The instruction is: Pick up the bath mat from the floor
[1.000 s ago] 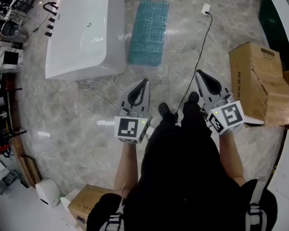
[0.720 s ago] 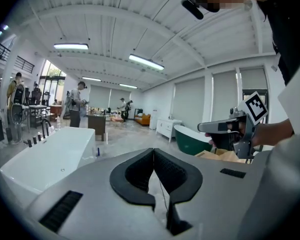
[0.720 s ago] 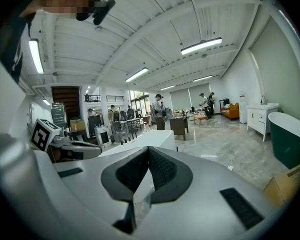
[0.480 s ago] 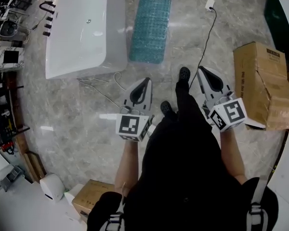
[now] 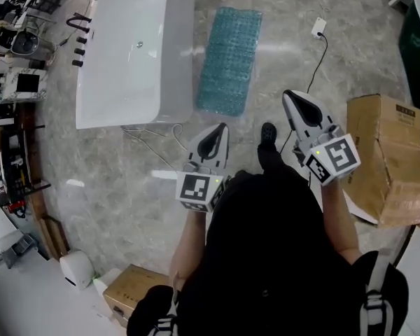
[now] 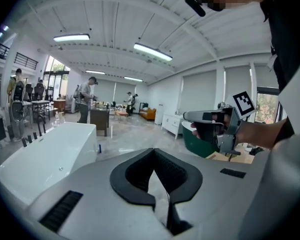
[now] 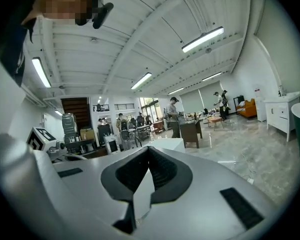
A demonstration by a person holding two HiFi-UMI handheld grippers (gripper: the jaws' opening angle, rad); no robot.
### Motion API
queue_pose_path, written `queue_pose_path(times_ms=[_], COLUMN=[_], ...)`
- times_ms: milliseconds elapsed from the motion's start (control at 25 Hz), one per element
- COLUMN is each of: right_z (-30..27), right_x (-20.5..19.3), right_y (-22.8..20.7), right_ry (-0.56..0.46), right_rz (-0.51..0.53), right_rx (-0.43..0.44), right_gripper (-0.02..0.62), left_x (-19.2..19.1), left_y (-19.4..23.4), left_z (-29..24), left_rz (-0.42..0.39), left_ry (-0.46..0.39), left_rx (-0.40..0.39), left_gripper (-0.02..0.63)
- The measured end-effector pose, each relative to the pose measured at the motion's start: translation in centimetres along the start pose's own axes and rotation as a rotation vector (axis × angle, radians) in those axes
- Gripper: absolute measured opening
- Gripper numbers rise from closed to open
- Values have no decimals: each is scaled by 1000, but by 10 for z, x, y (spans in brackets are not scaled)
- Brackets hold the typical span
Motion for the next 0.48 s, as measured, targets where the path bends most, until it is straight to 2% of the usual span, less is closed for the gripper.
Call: queue_pose_path(times_ms=[240,480], right_z=[-38,-76], right_x=[-18,-25], right_y=[-40,-61], right_ry=[46,91], right_rz=[-18,-34], right_rx=[112,167], right_gripper=[12,12], left_x=[10,7], left_y=[7,25], left_z=[-57,-81], left_rz=[21,62], left_ry=[17,66], left_rx=[58,104], left_gripper=[9,9])
Point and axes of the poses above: the fingertips, and each gripper's own axes: z backward along the fingers, y to its left, x out of its top, the point moved 3 cm from there along z, backward along the fingers, and after that the axes turned 9 degrees about z, right-handed, at the moved point
